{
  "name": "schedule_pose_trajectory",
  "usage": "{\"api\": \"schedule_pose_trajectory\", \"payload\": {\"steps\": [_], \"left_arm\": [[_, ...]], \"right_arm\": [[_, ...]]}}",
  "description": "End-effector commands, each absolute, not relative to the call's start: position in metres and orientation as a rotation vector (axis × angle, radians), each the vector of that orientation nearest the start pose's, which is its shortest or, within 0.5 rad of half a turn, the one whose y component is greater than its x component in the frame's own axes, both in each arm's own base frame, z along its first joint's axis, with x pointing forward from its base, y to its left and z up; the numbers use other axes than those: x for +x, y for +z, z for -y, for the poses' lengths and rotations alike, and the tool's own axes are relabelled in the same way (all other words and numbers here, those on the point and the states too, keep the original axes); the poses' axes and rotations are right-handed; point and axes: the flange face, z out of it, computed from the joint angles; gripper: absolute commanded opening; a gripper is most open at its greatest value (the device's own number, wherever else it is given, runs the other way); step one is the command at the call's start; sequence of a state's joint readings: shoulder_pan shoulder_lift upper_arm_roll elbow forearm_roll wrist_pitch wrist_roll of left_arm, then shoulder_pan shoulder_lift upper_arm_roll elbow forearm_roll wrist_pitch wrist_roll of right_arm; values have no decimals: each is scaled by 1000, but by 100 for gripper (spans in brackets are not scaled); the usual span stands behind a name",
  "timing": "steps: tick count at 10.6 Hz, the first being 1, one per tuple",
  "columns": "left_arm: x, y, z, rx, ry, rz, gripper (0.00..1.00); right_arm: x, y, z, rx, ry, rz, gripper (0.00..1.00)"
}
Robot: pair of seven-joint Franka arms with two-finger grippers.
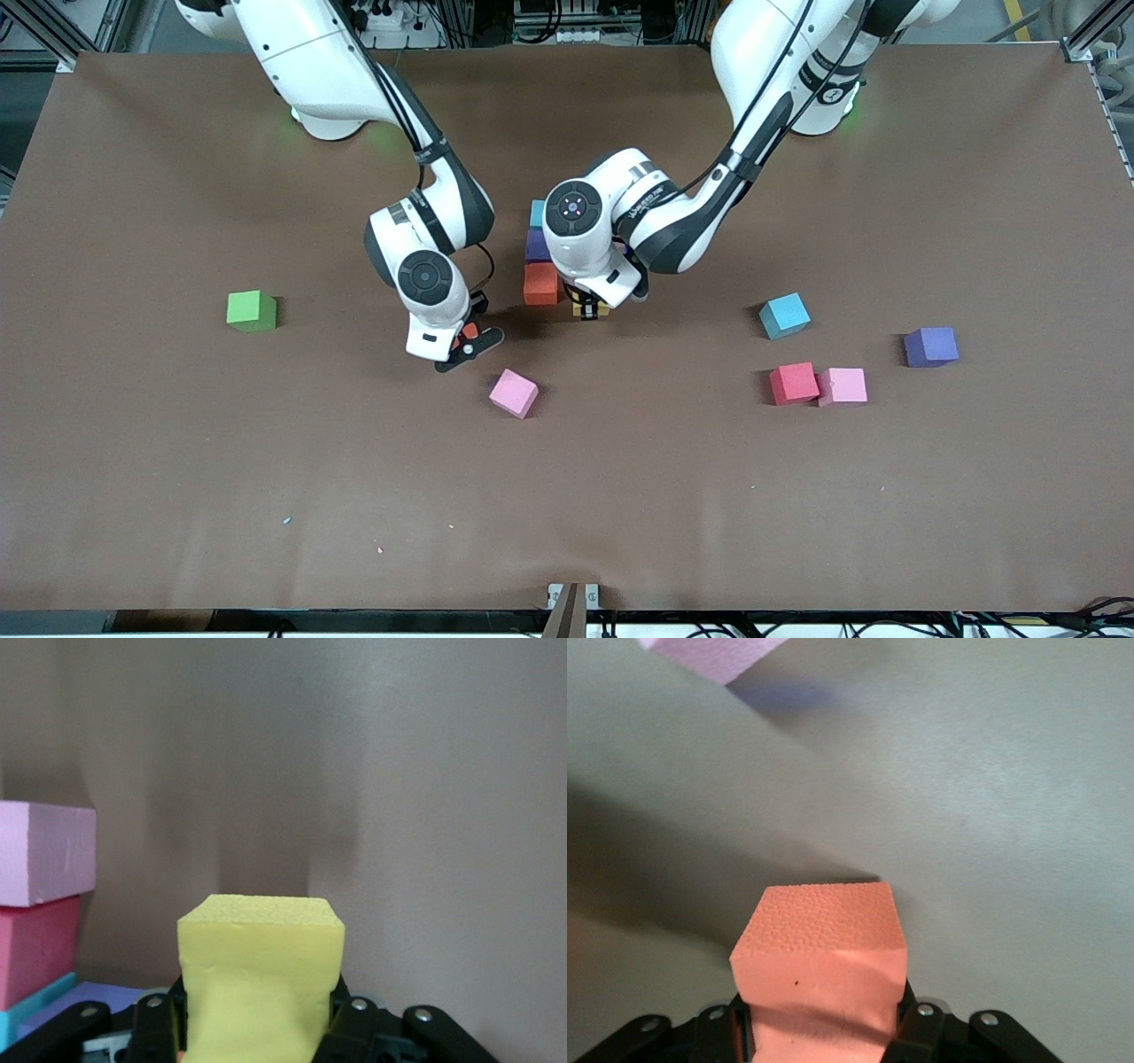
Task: Arrange 11 blocks into digit 3
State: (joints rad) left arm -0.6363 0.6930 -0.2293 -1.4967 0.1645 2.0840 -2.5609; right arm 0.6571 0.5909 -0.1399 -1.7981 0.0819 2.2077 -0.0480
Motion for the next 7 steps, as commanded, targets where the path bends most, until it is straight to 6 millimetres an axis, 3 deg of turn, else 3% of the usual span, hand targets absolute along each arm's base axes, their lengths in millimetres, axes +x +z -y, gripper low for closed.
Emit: {"api": "schedule_pose_trajectory", "payload": {"steps": [1, 3, 7], "left_arm": [[470, 252, 509, 2126, 46, -2410, 0], [445, 237, 518, 2165, 79, -2400, 0], [430, 231, 519, 2167, 75, -2334, 0]], "right_arm": [[550, 219, -317, -3057, 254, 829, 0], [552, 220, -315, -3059, 248, 833, 0], [564, 222, -301, -3053, 237, 840, 0]]}}
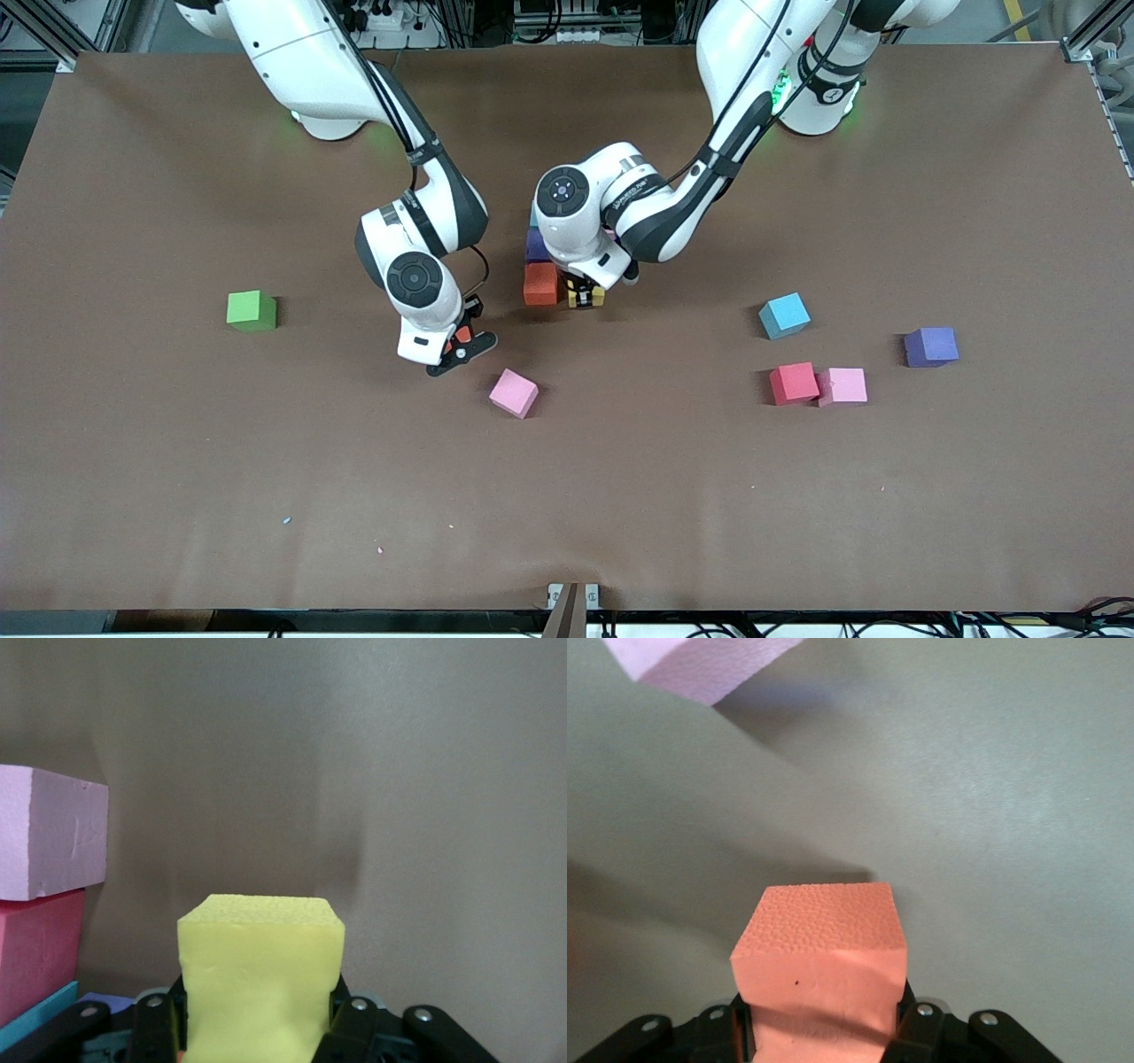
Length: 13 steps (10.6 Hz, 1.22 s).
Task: Arrange 11 blocks into digit 3
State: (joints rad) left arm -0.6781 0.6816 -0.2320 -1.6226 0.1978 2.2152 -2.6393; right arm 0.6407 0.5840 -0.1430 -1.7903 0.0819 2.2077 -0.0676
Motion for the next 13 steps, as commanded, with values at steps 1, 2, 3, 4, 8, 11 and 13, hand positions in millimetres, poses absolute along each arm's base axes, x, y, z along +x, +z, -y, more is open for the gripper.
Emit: {"api": "schedule_pose_trajectory", "payload": {"steps": [1, 2, 3, 4, 8, 11, 13], "left_arm": [[429, 229, 520, 2170, 75, -2333, 0], [428, 226, 520, 2186, 97, -2314, 0], [428, 221, 521, 2199, 111, -2298, 0], [421, 220, 527, 2212, 111, -2277, 0], [418, 220, 531, 2215, 106, -2272, 0], [414, 209, 534, 2219, 103, -2277, 0], [414, 207, 537, 2181, 93, -2294, 0]], "right_arm": [[564, 222, -301, -3052, 237, 842, 0], [564, 223, -301, -3051, 237, 845, 0], [565, 224, -302, -3050, 242, 843, 0], [566, 225, -302, -3051, 247, 846, 0], [566, 225, -303, -3051, 245, 846, 0], [566, 225, -303, -3051, 242, 846, 0], [566, 224, -303, -3051, 245, 846, 0]]}}
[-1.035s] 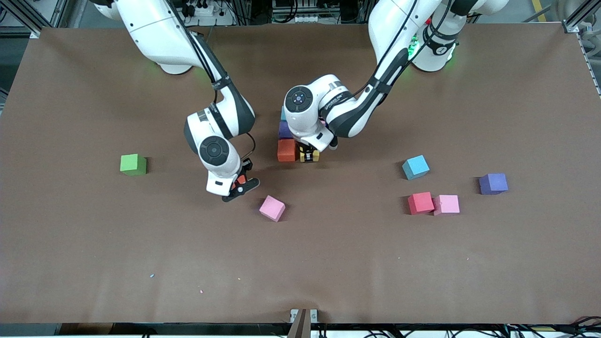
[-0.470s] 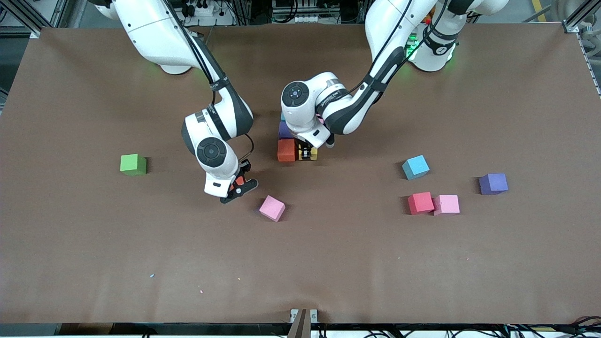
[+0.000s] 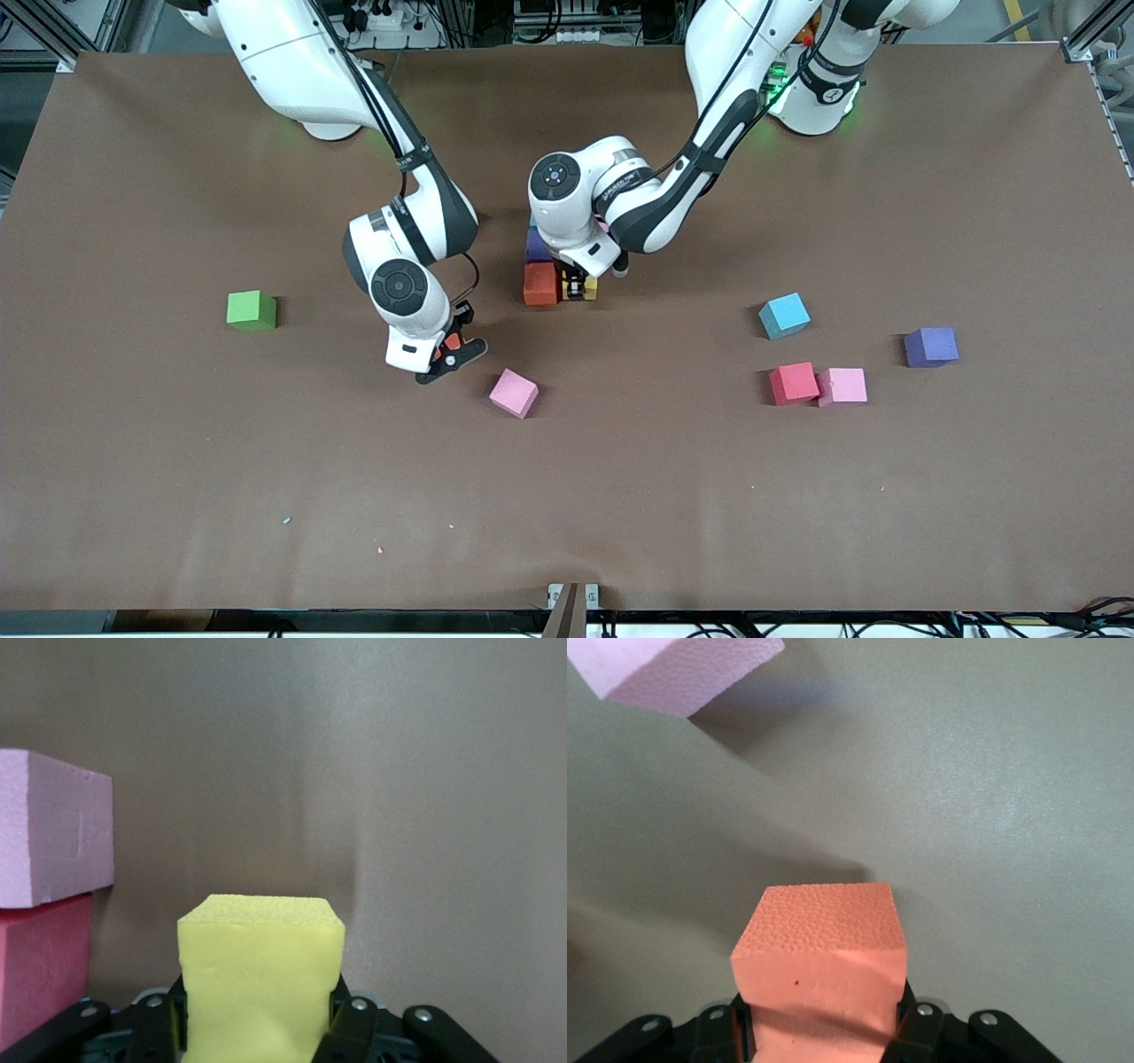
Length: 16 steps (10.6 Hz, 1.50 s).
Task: Arrange 11 blocks into digit 3
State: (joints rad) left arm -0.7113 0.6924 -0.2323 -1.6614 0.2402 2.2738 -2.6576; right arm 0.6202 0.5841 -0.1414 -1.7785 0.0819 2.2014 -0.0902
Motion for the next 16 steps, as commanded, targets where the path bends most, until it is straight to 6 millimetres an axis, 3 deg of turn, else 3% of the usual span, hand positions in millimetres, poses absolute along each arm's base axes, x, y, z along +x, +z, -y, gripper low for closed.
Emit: {"api": "schedule_pose_trajectory", "payload": {"steps": [1, 13, 14, 15, 16], "left_arm": [[415, 207, 536, 2168, 92, -2307, 0], [409, 195, 548, 2204, 120, -2267, 2], [409, 195, 548, 2203, 118, -2269, 27], [409, 194, 548, 2197, 115, -2278, 99], [411, 199, 548, 2186, 114, -2277, 100]], "right_arm": [[566, 224, -303, -3051, 245, 846, 0], [569, 231, -306, -3050, 269, 845, 0], [569, 231, -306, -3050, 269, 845, 0], [569, 231, -306, -3049, 267, 845, 0], [569, 231, -306, -3050, 269, 845, 0]]}}
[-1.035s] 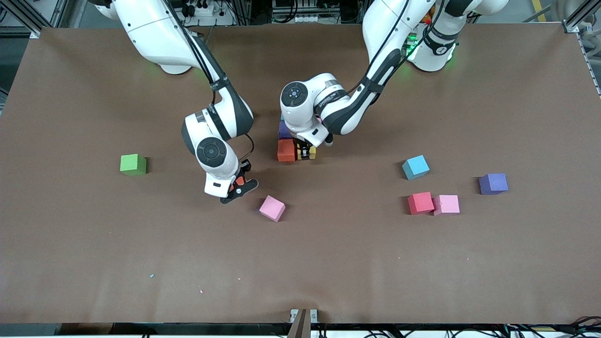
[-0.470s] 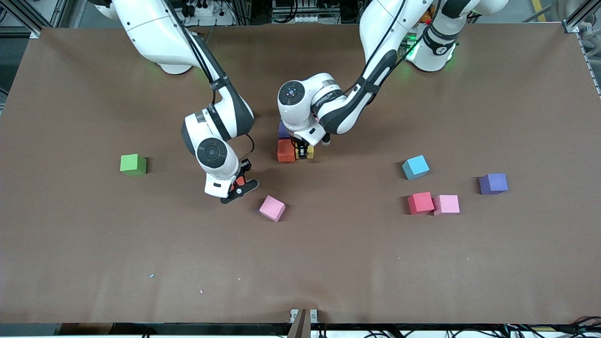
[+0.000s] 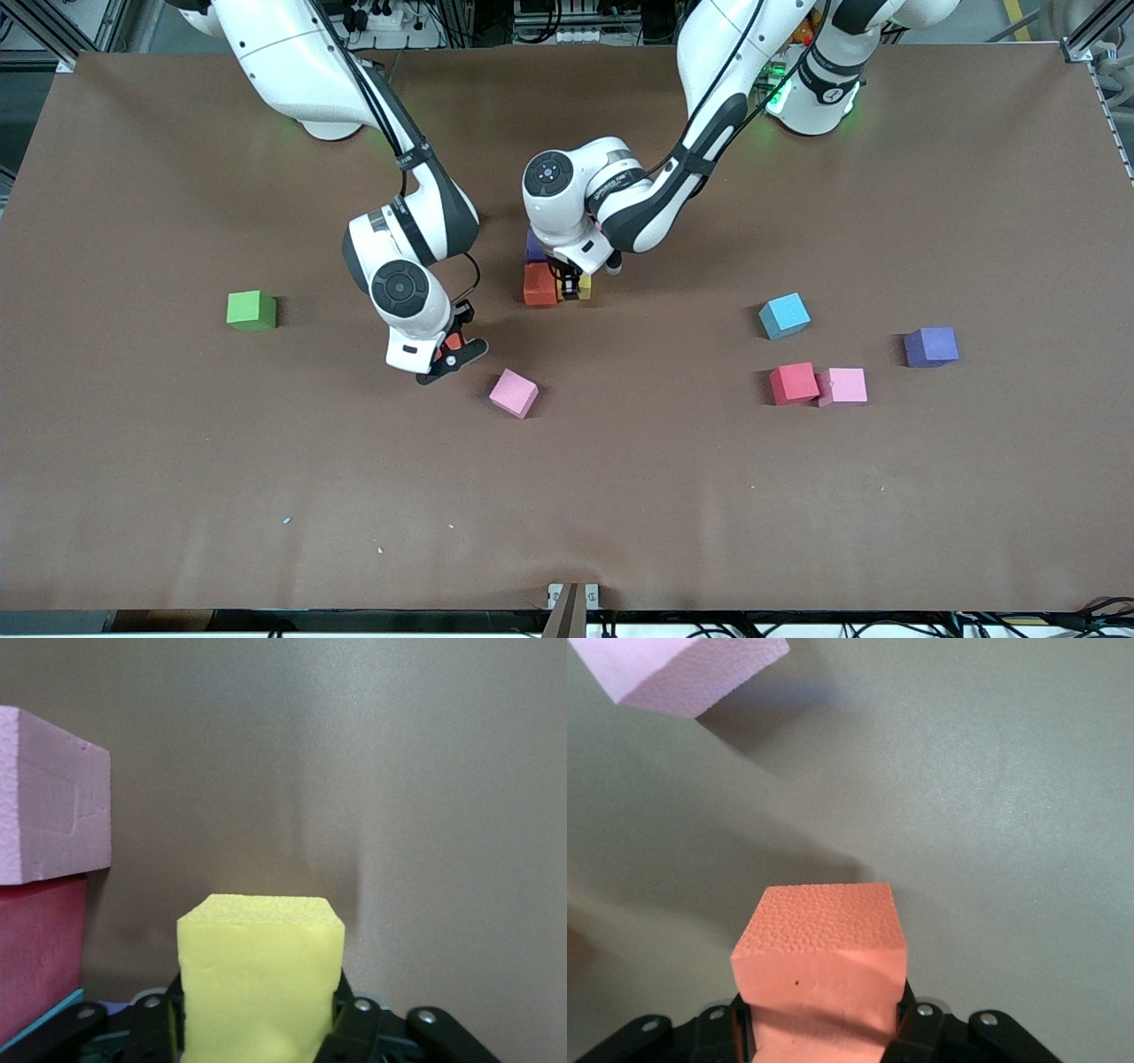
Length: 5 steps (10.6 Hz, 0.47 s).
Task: Arrange 11 blocks into digit 3
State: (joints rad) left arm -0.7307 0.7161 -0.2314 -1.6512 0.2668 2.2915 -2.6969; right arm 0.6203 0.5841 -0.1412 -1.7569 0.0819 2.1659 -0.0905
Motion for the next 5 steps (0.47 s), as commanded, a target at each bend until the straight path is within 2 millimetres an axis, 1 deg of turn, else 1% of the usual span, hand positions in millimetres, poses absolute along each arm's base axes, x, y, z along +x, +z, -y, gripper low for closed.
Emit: {"api": "schedule_pose_trajectory", "payload": {"steps": [1, 3, 4, 5], "left_arm": [[414, 203, 550, 2182, 119, -2266, 100], [416, 207, 549, 2194, 133, -2252, 100], [417, 214, 549, 2200, 146, -2238, 100], [417, 218, 547, 2239, 173, -2209, 100]], "right_arm": [[569, 231, -306, -3050, 269, 845, 0], [570, 234, -307, -3050, 265, 823, 0], [570, 234, -309, -3056, 266, 794, 0], [570, 238, -311, -3087, 277, 689, 0]]}}
